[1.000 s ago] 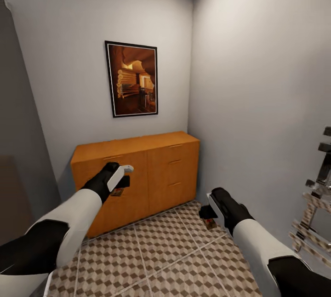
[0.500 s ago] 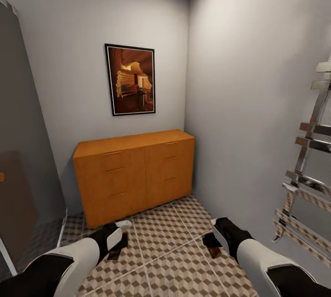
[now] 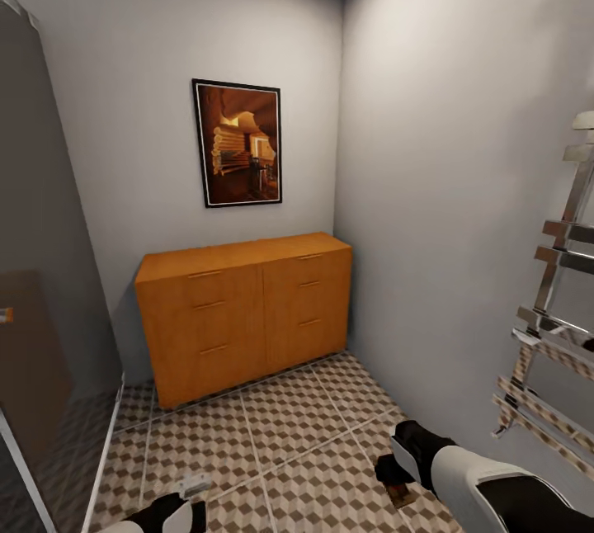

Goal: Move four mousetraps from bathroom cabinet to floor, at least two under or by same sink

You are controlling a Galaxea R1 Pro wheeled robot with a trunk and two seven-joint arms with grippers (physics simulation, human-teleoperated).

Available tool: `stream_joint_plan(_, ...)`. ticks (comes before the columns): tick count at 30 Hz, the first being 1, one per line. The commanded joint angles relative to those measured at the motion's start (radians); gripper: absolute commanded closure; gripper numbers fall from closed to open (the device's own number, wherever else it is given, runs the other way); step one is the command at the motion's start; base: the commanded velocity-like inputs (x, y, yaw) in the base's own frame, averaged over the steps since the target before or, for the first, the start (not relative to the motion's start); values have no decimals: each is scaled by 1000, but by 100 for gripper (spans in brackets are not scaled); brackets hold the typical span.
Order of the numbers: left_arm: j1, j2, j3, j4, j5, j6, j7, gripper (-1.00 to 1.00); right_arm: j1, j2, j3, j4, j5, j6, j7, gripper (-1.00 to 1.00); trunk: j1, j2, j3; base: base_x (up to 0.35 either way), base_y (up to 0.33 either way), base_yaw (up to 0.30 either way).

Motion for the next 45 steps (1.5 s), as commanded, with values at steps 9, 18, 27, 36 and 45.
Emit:
stream_joint_plan(9, 47, 7, -9, 0, 29, -66, -11, 100, -2, 6, 6, 18, 22, -20, -2, 100, 0, -1, -1, 0, 0, 255)
stream_joint_plan(18, 134, 12, -8, 0, 180, -112, -12, 100, -3, -1, 6, 19, 32, -26, -2, 100, 0, -1, -1, 0, 0, 278)
stream_joint_plan(27, 158, 17, -9, 0, 262, -146, -14, 100, 69, -6, 6, 19, 32, -82, -7, 100, 0, -1, -1, 0, 0, 279)
stream_joint_plan(36, 194, 10, -9, 0, 264, -146, -62, 100, 153, -6, 7, 19, 42, -137, -13, 100, 0, -1, -1, 0, 0, 267)
stream_joint_plan(45, 198, 9, -9, 0, 269, -148, -108, 100, 302, -18, 6, 20, 81, -303, -16, 100, 0, -1, -1, 0, 0, 44)
